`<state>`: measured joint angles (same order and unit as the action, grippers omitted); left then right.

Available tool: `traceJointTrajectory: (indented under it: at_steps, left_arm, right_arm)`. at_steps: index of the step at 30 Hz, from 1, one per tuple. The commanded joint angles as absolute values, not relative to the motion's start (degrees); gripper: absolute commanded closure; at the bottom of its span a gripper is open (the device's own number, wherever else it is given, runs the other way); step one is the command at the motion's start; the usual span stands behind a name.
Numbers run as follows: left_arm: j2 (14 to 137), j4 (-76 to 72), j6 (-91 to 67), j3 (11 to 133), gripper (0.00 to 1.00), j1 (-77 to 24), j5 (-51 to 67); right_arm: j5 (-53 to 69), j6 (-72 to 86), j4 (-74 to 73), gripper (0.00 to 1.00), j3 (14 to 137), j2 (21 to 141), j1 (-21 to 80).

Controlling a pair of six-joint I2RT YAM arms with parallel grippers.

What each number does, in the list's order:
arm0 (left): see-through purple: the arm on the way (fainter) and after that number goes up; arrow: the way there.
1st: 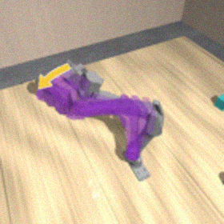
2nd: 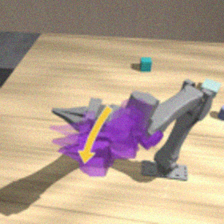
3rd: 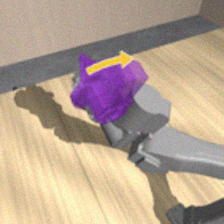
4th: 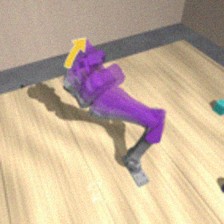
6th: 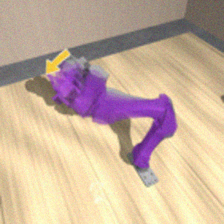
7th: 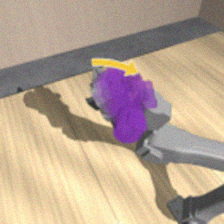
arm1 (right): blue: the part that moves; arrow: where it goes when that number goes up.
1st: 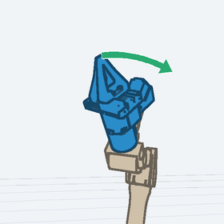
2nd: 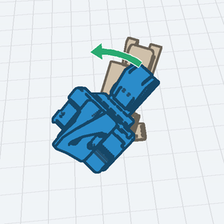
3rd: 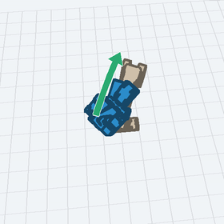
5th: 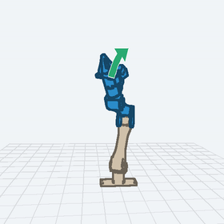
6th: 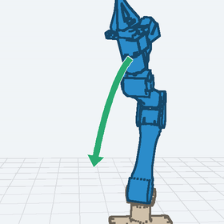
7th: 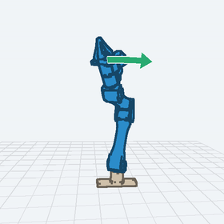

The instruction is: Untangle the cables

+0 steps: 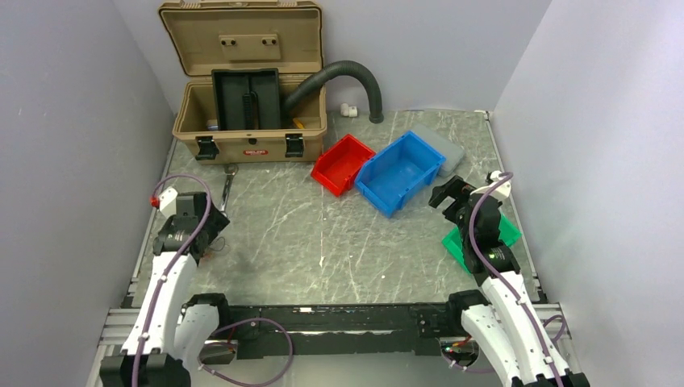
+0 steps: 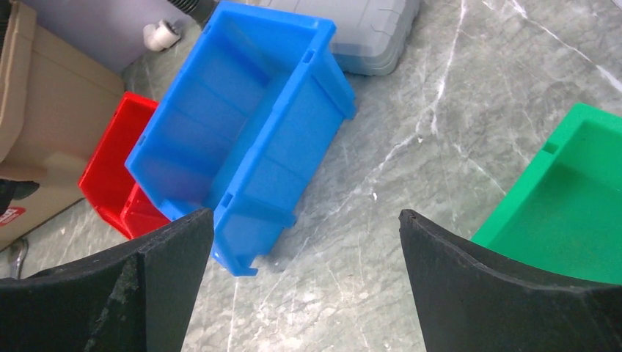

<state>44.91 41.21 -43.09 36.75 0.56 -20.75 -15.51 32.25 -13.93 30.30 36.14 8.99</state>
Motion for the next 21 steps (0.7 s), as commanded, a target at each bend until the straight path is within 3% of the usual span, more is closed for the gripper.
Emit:
traceJointTrajectory:
  at_steps: [1, 12, 14, 15, 18, 21]
  left_arm:
    - [48.5, 39.5, -46.0, 35.5, 0.11, 6.3, -19.4]
    - [56.0, 30.1, -52.3, 28.6, 0.28, 10.4, -18.7]
    - [56.8, 29.5, -51.6, 28.0, 0.41, 10.4, -19.5]
    - [56.7, 29.6, -51.2, 27.9, 0.52, 10.4, -19.7]
    - [54.2, 29.8, -49.7, 27.3, 0.99, 10.4, -18.2]
    - [48.6, 30.9, -49.2, 26.4, 1.00, 10.3, -16.1]
  right_arm:
    - [-13.2, 30.8, -10.8, 0.01, 31.1, 36.5, 9.5]
    - [-10.4, 30.5, -10.9, 0.03, 32.2, 38.7, 10.4]
    - [-10.2, 30.6, -10.3, 0.03, 31.9, 38.9, 10.4]
    - [-10.0, 30.6, -9.9, 0.03, 31.9, 39.2, 10.4]
    - [-8.3, 31.0, -8.5, 0.05, 31.8, 40.6, 10.5]
    - [-6.3, 31.8, -6.9, 0.06, 32.5, 42.7, 10.5]
